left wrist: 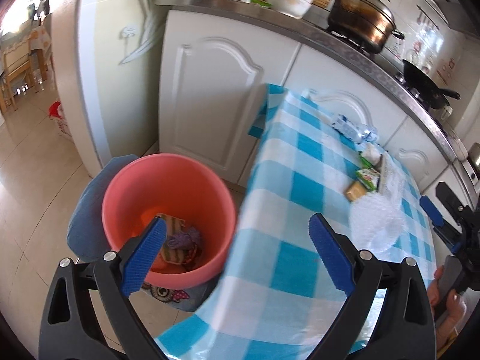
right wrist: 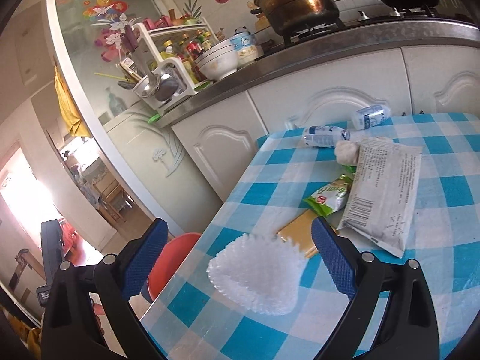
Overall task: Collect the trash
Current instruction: 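Move both tools back over the table toward the bottles, then grasp the white plastic bottle lying on the table with the left tool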
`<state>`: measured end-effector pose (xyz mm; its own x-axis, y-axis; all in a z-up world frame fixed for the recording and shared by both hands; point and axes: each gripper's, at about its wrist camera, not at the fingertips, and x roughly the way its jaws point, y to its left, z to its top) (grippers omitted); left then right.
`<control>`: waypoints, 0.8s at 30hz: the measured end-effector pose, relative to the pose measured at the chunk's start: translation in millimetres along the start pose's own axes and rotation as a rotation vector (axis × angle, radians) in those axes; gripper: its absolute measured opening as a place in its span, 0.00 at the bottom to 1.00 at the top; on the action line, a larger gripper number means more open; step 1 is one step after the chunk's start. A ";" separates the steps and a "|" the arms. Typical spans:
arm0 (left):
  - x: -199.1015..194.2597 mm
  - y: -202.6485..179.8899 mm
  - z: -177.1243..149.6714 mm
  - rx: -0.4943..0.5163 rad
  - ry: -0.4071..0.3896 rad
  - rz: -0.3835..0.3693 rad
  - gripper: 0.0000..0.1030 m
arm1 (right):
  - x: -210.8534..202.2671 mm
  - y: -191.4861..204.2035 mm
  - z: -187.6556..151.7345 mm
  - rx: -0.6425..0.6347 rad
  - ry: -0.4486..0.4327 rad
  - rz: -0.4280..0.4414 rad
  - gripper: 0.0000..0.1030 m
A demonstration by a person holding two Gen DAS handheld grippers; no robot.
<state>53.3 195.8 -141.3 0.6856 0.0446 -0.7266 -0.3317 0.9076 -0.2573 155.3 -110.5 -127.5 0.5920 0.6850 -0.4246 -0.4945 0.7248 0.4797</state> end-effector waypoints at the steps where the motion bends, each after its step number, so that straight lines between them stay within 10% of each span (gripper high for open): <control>1: -1.5 -10.2 4.1 0.018 0.002 -0.015 0.93 | -3.9 -8.8 2.2 0.013 -0.008 -0.009 0.93; 13: 21.5 -194.6 66.3 0.552 -0.018 -0.116 0.93 | -50.1 -144.1 20.6 0.283 -0.092 -0.082 0.93; 24: 156.5 -351.1 121.8 0.924 0.067 -0.144 0.93 | -81.7 -218.0 16.7 0.458 -0.189 -0.050 0.93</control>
<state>356.0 -65.1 -87.1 0.6319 -0.0919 -0.7696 0.4191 0.8758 0.2395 225.3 -325.7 -184.5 0.7335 0.5945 -0.3296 -0.1572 0.6200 0.7687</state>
